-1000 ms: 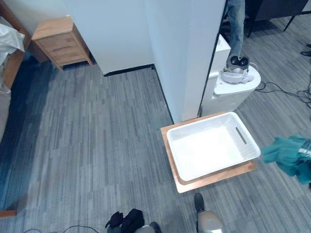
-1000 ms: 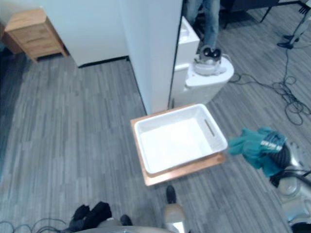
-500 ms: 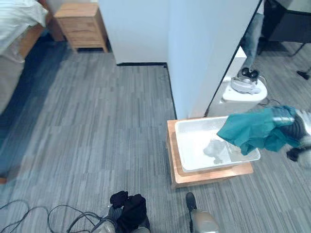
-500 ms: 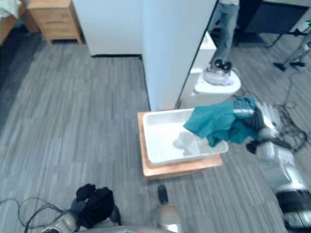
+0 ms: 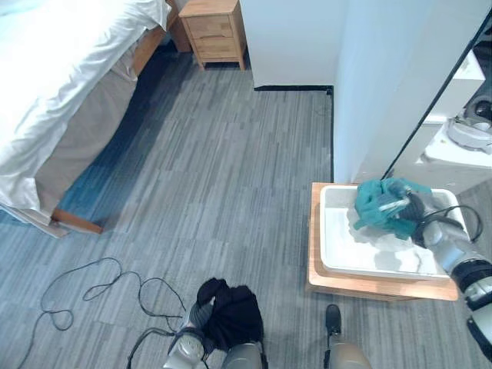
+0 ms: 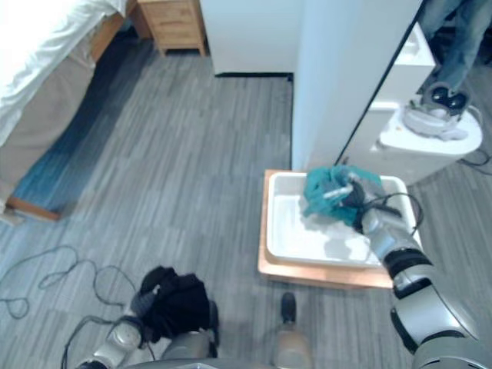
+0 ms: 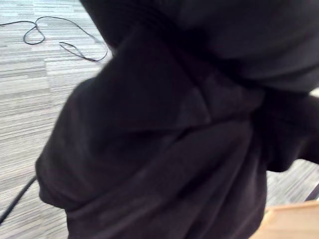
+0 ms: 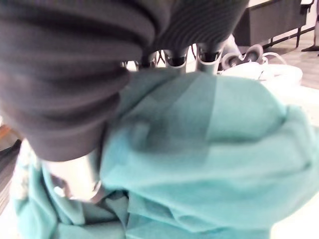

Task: Tidy up the quilt and then pick up the clothes from the bed and put them into the laundry hamper.

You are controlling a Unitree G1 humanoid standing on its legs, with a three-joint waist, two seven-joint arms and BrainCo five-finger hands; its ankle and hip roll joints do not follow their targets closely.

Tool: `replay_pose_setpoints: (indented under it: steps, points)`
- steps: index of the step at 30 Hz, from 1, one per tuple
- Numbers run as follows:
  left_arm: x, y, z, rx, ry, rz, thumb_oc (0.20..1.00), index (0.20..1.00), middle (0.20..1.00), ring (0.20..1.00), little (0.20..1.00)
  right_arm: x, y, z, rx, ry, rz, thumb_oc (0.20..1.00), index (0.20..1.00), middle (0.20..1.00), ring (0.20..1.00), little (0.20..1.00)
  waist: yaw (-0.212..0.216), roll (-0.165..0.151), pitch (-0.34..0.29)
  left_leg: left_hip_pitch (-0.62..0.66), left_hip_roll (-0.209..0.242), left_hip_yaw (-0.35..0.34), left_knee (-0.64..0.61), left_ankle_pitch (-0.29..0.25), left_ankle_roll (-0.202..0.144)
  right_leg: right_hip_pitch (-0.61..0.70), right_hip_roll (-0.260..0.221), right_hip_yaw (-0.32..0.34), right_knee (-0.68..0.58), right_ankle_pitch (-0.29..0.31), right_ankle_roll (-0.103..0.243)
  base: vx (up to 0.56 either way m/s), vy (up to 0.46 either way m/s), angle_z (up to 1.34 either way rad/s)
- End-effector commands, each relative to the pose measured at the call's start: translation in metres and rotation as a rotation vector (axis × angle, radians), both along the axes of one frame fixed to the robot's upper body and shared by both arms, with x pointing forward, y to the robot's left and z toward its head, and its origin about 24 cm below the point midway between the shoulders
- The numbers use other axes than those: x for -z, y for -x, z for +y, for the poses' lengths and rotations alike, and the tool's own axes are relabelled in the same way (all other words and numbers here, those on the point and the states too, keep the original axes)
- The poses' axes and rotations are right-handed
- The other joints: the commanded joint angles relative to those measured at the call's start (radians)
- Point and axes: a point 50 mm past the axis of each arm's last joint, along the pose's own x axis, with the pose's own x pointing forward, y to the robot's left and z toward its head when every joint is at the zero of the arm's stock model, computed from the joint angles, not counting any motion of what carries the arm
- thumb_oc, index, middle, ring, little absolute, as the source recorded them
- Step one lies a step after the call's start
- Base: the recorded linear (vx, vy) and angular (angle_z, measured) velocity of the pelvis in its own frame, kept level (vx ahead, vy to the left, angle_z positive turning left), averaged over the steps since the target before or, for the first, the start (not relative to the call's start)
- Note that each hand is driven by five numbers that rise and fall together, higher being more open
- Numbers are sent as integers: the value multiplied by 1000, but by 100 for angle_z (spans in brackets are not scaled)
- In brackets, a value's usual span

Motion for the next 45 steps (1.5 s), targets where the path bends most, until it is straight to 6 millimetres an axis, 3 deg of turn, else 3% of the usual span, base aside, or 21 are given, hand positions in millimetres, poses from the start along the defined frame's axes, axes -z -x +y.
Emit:
replay_pose_setpoints:
  steps: [1,2,3,4,6,8,13,21,23,26,29,30,34,35,36,37,39,40,42,43,45]
  points:
    - [-82,-66,33,11,-44,-417,200,200,200,200,200,-1,-1,-1,2,66,-12,1000,1000,1000,1000,1000,2,-79,-31,35,12,13,-3,-92,-36,89,-18,23,2,-181,31,28,-60,14]
    - [-99,-71,35,29,-53,-489,200,200,200,200,200,9,8,-4,20,43,1,1000,1000,1000,1000,1000,-5,-80,-35,43,15,14,-3,-93,-38,96,-15,24,2,-184,28,22,-38,8]
    - [-99,-70,36,30,-55,-487,200,200,200,200,200,10,9,-4,21,42,2,1000,1000,1000,1000,1000,-4,-81,-35,45,15,14,-3,-93,-38,98,-15,24,2,-185,27,29,-59,2]
    - [-129,-80,40,67,-83,-606,200,200,200,200,200,27,30,-10,34,17,31,1000,1000,1000,1000,1000,-21,-84,-44,57,21,20,-3,-94,-40,108,-10,27,2,-188,24,18,-43,-3]
    - [-144,-83,41,83,-90,-664,200,200,200,200,200,33,42,-16,43,19,41,1000,1000,1000,1000,1000,-26,-86,-49,63,24,23,-3,-96,-42,113,-8,28,2,-190,23,39,-60,-4]
    - [-183,-89,38,135,-108,-817,200,200,200,200,200,51,87,-33,95,11,67,1000,1000,1000,1000,1000,-70,-87,-61,87,33,45,-3,-101,-46,125,-2,43,2,-193,21,72,-79,-11]
    - [-216,-104,16,202,-65,-964,200,200,200,200,200,74,130,-47,150,49,151,1000,1000,1000,1000,1000,-140,-74,-76,114,41,89,-3,-107,-48,126,2,80,2,-193,24,27,-42,-36]
    - [-238,-136,-43,359,-65,-1038,200,200,200,200,200,96,149,-39,215,-15,189,1000,1000,1000,1000,1000,-245,-33,-71,144,47,173,-3,-116,-49,105,8,160,2,-188,32,10,-20,-33]
    - [-231,-154,-55,370,-142,-992,200,200,200,200,200,111,159,-26,255,-119,198,1000,1000,1000,1000,1000,-309,-13,-59,148,44,212,-3,-120,-49,83,6,195,2,-182,38,-14,-16,-44]
    - [-226,-165,-62,382,-210,-960,200,200,200,200,200,130,175,-17,304,-173,271,1000,1000,1000,1000,1000,-341,0,-50,138,42,229,-3,-114,-50,61,8,212,2,-174,39,-28,-12,-46]
    - [-208,-182,-73,341,-280,-848,216,216,216,216,216,163,215,-13,428,-199,448,1000,1000,1000,1000,1000,-392,26,-27,111,32,241,-3,-111,-49,24,3,224,2,-169,39,-80,2,-26]
    - [-199,-186,-73,336,-318,-797,1000,1000,1000,1000,1000,170,228,-12,487,-213,497,1000,1000,1000,1000,1000,-402,36,-21,104,31,246,-3,-110,-49,16,2,229,2,-167,40,-48,11,-25]
    - [-173,-189,-70,337,-373,-639,1000,1000,1000,1000,1000,186,258,-8,621,-248,624,1000,1000,1000,1000,1000,-418,59,-10,93,33,255,-3,-103,-50,1,5,232,2,-163,39,-12,7,-9]
    - [-145,-183,-64,328,-387,-495,1000,1000,1000,1000,1000,191,272,-5,637,-239,699,1000,1000,1000,1000,1000,-423,66,-8,99,33,256,-3,-105,-49,4,5,231,2,-168,37,12,-5,-11]
    - [-146,-183,-64,328,-387,-496,1000,1000,1000,1000,1000,191,272,-5,636,-239,699,1000,1000,1000,1000,1000,-422,67,-9,95,35,257,-3,-102,-51,0,7,232,2,-165,36,29,-4,-10]
    - [-126,-175,-59,301,-367,-405,1000,1000,1000,1000,1000,193,277,-4,655,-246,720,1000,1000,1000,1000,1000,-422,68,-10,99,37,260,-3,-103,-51,2,9,232,2,-166,34,14,-19,-6]
    - [-99,-160,-49,198,-256,-281,1000,1000,1000,1000,1000,194,282,-3,689,-266,737,1000,1000,1000,1000,1000,-422,68,-15,105,41,263,-3,-101,-54,5,14,235,2,-168,29,44,-19,-3]
    - [-78,-144,-46,-23,73,-215,1000,1000,1000,1000,1000,194,285,-5,744,-303,727,1000,1000,1000,1000,1000,-422,65,-17,115,46,261,-3,-100,-56,17,18,233,2,-172,23,39,-21,0]
    - [-74,-139,-43,-97,190,-212,1000,1000,1000,1000,1000,194,287,-5,757,-318,729,1000,1000,1000,1000,1000,-418,63,-20,115,51,259,-3,-96,-59,18,22,230,2,-171,19,9,-34,3]
    - [-59,-118,-25,-216,339,-212,1000,1000,1000,1000,1000,197,303,-2,790,-330,781,1000,1000,1000,1000,1000,-389,48,-29,127,58,237,-3,-96,-61,44,26,214,2,-180,9,18,-68,8]
    - [-57,-108,-16,-230,347,-238,1000,1000,1000,1000,1000,199,307,2,778,-326,805,1000,1000,1000,1000,1000,-361,37,-38,127,65,226,-3,-91,-63,55,32,203,2,-180,3,9,-56,13]
